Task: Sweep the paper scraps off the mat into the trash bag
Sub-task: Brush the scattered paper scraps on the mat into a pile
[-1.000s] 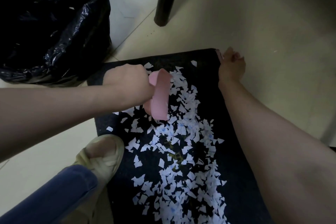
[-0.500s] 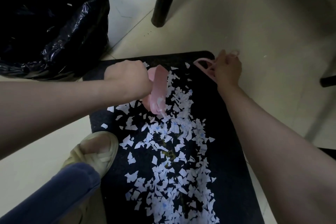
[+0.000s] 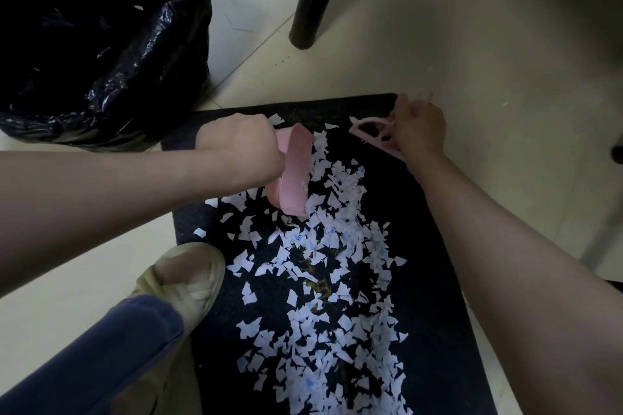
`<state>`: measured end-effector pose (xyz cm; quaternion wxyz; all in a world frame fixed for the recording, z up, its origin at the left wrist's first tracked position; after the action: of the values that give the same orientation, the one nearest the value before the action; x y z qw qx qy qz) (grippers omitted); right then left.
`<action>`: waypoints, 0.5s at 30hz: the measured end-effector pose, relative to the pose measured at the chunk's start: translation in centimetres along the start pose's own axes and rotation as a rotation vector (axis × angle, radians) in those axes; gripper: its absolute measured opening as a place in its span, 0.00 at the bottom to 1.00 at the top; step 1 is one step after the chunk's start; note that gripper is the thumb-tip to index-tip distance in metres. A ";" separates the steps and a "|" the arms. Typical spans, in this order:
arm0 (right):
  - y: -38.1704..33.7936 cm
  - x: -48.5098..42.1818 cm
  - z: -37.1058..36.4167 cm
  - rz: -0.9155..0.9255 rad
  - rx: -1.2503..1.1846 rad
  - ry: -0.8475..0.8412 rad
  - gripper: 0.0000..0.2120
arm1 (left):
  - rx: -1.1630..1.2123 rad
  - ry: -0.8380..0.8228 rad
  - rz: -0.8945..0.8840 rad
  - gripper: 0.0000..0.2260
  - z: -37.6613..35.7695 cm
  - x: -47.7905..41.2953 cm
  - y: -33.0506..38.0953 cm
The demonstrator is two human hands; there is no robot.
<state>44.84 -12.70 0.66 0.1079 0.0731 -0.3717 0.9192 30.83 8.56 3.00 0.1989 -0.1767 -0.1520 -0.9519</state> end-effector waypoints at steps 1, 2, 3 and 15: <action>0.1 -0.1 0.7 0.001 0.001 0.077 0.21 | 0.004 0.001 -0.005 0.06 0.0 0.1 0.2; 0.4 -0.4 1.1 -0.013 -0.029 0.158 0.24 | 0.006 0.001 -0.007 0.07 0.1 0.1 0.4; 0.4 -0.4 1.3 -0.034 -0.105 0.201 0.26 | 0.008 0.000 -0.007 0.07 0.1 0.1 0.4; 0.9 -0.7 0.2 -0.003 -0.007 0.030 0.21 | -0.004 -0.004 -0.002 0.05 0.0 -0.2 0.4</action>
<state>45.36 -13.51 0.05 0.1153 0.0596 -0.3734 0.9186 31.13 8.29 3.03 0.1974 -0.1789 -0.1508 -0.9520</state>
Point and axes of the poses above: each hand's wrist, its own x-axis away from the middle knuckle, its own z-axis out of the back of the hand, y = z × x, the point moved 3 cm from there along -x, towards the middle knuckle, and after that the axes turned 2 degrees about y, right-handed, at the moved point
